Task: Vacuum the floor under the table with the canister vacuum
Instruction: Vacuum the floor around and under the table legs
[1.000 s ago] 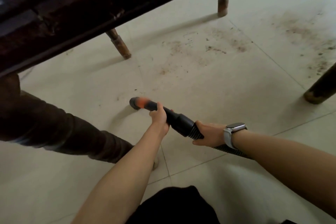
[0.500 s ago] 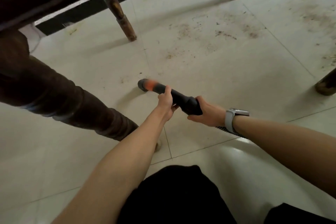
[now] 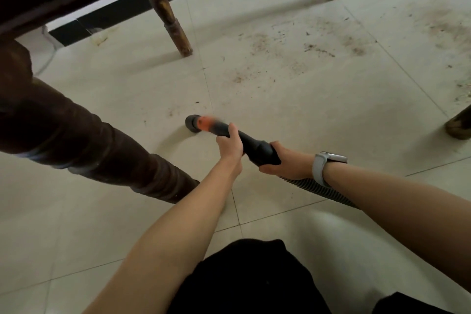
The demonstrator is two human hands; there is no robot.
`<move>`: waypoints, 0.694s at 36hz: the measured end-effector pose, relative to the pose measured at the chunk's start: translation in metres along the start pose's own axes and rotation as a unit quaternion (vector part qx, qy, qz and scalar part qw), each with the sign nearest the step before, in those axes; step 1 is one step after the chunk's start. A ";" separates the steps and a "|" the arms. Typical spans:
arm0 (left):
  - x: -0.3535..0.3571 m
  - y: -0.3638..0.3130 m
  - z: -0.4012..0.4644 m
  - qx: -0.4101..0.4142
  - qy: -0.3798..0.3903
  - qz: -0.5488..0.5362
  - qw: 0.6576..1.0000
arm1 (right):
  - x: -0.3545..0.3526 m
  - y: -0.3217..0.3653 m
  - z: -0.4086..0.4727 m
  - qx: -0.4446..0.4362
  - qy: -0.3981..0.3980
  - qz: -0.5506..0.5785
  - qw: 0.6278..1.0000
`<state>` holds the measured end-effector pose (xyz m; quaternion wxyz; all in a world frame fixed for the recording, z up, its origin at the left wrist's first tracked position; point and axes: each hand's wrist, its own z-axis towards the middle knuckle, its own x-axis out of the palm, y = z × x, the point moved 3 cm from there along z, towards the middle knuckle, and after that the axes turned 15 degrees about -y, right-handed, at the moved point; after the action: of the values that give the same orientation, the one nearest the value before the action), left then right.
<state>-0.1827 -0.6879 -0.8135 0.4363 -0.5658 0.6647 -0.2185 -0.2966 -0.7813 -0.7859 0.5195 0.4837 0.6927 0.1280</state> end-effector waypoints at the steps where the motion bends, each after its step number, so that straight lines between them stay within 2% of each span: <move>1: -0.002 0.000 0.003 0.001 -0.009 0.006 1.000 | 0.002 0.002 -0.001 -0.006 0.005 0.002 1.000; 7: -0.006 -0.025 0.025 -0.013 -0.008 0.007 1.000 | 0.006 -0.010 -0.010 0.000 0.029 -0.036 0.999; 10: -0.001 -0.032 0.029 -0.026 0.013 0.009 1.000 | 0.007 -0.024 -0.015 0.013 0.048 -0.072 0.996; 13: 0.009 -0.036 0.026 -0.029 0.048 0.006 0.998 | 0.006 -0.035 -0.018 0.010 0.028 -0.082 0.996; 16: 0.020 -0.045 0.022 0.000 0.068 0.029 0.997 | 0.009 -0.037 -0.017 -0.006 0.007 -0.086 0.996; 19: 0.025 -0.050 0.020 0.033 0.047 0.066 0.996 | 0.009 -0.034 -0.015 -0.020 0.008 -0.084 0.996; 22: 0.024 -0.040 0.017 0.025 0.026 0.066 0.997 | 0.000 -0.041 -0.015 -0.009 0.045 -0.105 0.993; 25: 0.018 -0.016 0.007 0.001 0.032 0.047 0.998 | -0.007 -0.055 -0.023 0.008 0.117 -0.144 0.983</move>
<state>-0.1677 -0.7074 -0.8110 0.4247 -0.5267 0.7038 -0.2165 -0.3458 -0.8069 -0.8093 0.4442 0.3649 0.8120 0.1015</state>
